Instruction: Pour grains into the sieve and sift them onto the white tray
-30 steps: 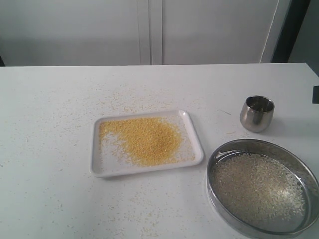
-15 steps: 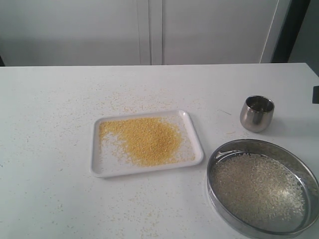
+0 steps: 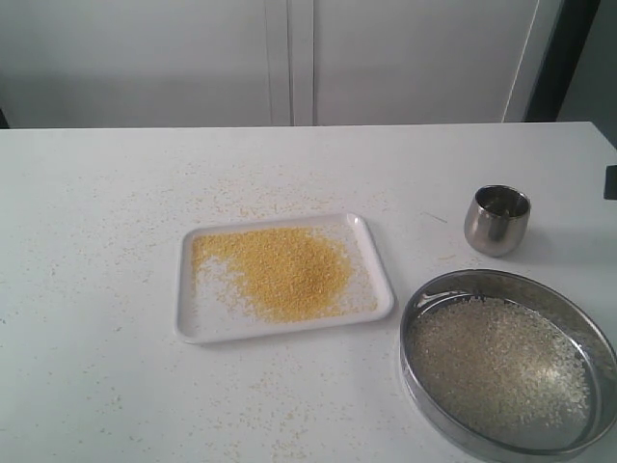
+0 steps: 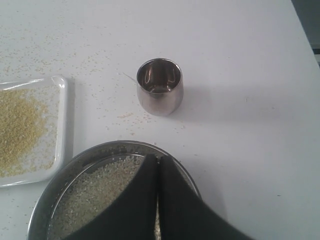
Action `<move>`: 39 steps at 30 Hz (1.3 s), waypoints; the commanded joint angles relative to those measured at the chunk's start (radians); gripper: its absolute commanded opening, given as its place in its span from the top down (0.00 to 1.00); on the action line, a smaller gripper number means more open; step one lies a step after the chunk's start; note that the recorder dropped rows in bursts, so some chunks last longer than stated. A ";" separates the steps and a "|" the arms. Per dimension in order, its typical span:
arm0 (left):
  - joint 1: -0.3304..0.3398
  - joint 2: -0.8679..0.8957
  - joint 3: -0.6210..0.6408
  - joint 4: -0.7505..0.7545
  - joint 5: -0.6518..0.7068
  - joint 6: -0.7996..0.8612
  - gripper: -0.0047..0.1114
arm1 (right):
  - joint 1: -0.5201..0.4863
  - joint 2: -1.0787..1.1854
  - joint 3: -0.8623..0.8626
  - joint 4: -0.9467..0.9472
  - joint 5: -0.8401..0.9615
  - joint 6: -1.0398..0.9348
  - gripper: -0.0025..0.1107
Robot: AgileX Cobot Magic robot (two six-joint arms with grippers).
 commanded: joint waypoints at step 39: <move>0.004 -0.263 0.245 -0.095 -0.075 0.103 0.96 | -0.003 -0.001 0.005 -0.002 -0.010 0.006 0.98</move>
